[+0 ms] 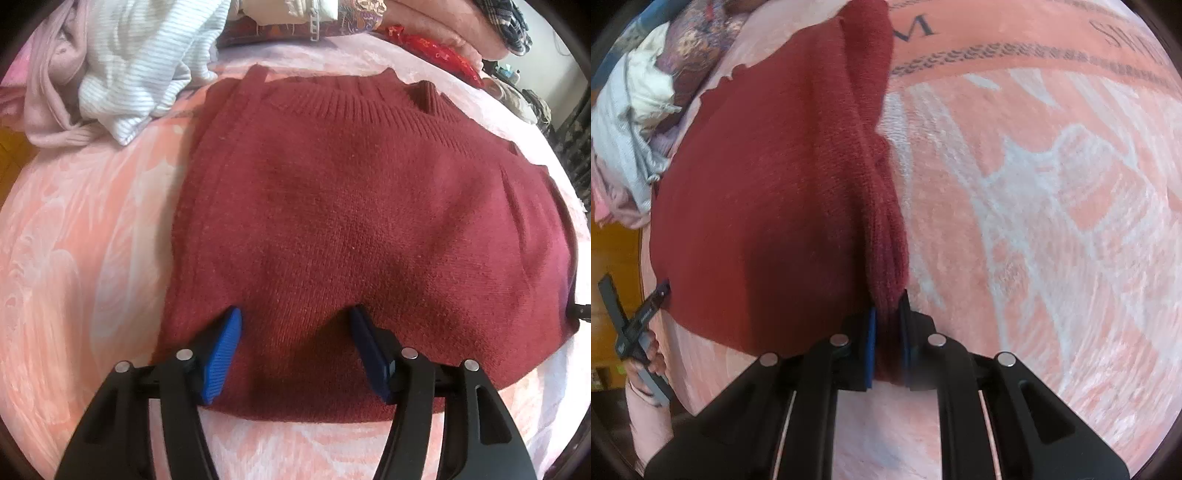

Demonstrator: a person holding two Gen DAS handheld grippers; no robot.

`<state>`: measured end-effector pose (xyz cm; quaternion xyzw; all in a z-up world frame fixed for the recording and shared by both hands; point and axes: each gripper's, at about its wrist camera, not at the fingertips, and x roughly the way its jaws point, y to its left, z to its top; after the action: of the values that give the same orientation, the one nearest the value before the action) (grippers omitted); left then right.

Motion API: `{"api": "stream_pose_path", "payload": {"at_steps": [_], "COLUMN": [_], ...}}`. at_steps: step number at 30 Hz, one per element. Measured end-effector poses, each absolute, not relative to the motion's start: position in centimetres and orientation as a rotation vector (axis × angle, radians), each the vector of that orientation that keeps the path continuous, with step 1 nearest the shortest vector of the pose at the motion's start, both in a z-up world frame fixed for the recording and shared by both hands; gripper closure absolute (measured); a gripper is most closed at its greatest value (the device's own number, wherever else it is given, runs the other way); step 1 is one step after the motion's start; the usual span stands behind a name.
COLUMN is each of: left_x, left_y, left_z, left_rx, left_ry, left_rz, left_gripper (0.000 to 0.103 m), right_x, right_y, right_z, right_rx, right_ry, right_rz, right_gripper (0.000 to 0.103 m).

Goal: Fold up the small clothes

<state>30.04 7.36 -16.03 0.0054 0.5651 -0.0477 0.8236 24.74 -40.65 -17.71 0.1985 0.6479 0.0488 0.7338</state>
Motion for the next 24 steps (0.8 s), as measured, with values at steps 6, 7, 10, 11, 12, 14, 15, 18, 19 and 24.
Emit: {"api": "stream_pose_path", "payload": {"at_steps": [6, 7, 10, 11, 12, 14, 15, 18, 19, 24], "left_x": [30.0, 30.1, 30.1, 30.1, 30.1, 29.8, 29.6, 29.7, 29.7, 29.8], "left_y": [7.1, 7.0, 6.8, 6.8, 7.0, 7.3, 7.6, 8.3, 8.5, 9.5], "left_z": [-16.1, -16.0, -15.3, -15.0, -14.6, -13.7, -13.4, -13.0, -13.0, -12.9], "left_rx": [0.03, 0.031, 0.045, 0.034, 0.019, -0.005, -0.011, -0.027, -0.03, -0.062], "left_ry": [1.194, 1.197, 1.218, 1.226, 1.229, 1.216, 1.211, 1.22, 1.22, 1.218], "left_rz": [-0.091, -0.089, -0.089, -0.096, -0.109, -0.13, -0.141, -0.174, -0.172, -0.183], "left_gripper": [0.039, 0.039, 0.04, 0.04, 0.04, 0.04, 0.04, 0.04, 0.04, 0.04], "right_x": [25.1, 25.2, 25.8, 26.0, 26.1, 26.4, 26.8, 27.6, 27.8, 28.9], "right_y": [-39.9, -39.8, -38.8, -38.3, -38.0, -37.3, -36.5, -33.7, -32.7, -27.1], "right_z": [-17.4, -17.2, -15.9, -15.3, -15.0, -14.0, -13.2, -11.0, -10.3, -7.4], "right_rx": [0.453, 0.461, 0.413, 0.402, 0.399, 0.391, 0.371, 0.317, 0.303, 0.221], "right_ry": [1.427, 1.428, 1.411, 1.406, 1.402, 1.386, 1.375, 1.338, 1.324, 1.276], "right_rz": [0.032, 0.016, -0.016, -0.019, -0.021, -0.015, -0.005, 0.053, 0.075, 0.183], "right_gripper": [0.093, 0.093, 0.094, 0.094, 0.094, 0.094, 0.094, 0.094, 0.094, 0.094]}}
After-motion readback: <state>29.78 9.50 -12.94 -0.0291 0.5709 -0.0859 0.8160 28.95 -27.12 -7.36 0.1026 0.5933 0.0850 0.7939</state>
